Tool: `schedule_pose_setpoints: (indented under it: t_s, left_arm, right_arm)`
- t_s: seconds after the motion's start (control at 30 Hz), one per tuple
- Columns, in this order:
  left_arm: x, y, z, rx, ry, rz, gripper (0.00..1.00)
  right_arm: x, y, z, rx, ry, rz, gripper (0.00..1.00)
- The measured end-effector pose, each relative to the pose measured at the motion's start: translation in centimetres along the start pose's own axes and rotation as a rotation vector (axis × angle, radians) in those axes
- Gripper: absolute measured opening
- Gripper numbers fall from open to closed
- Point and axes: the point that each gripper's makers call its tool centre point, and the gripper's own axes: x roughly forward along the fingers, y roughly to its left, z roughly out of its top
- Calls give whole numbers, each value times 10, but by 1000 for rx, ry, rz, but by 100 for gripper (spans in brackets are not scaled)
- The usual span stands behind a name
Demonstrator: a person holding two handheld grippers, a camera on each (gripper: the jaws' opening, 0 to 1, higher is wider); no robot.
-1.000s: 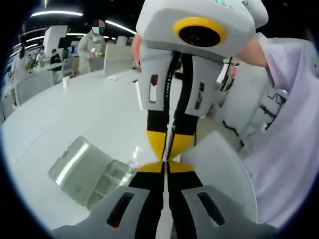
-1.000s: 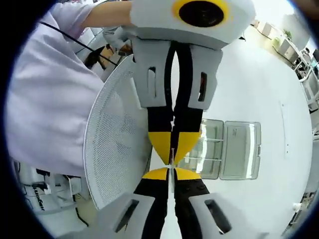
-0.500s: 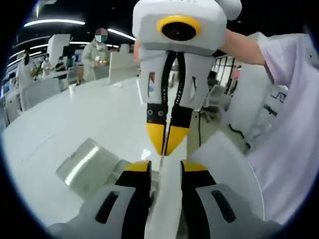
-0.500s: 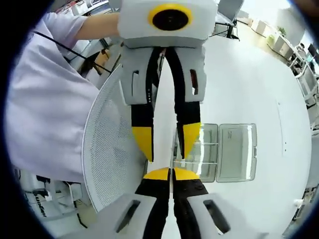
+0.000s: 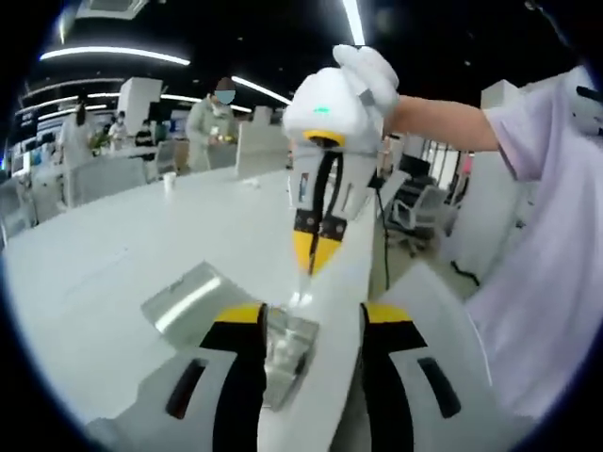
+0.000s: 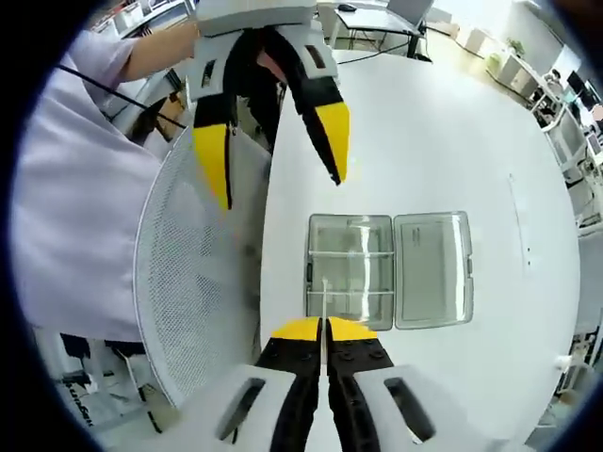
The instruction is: Insert the divider into the dual guide fixture by aligning both edges with the guide slots and pushing it downward to the bottom, including one-sided entry, uneven engagement, binding, and posture correction.
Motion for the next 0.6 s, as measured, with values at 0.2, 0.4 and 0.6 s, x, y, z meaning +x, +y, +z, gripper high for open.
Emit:
schedule_pose_setpoints:
  t_s: [0.2,0.4,0.6]
  left_arm:
    - [-16,3,-5,-26,-16,40,39]
    - [-29,1,-9,-42,-22,70,39]
    - [-40,4,-14,-53,-22,92,40]
  right_arm:
    - [10,-3,-12,2,28,-4,0]
    - [19,-10,-22,4,55,-11,0]
    - [34,-16,-22,3,52,-17,0]
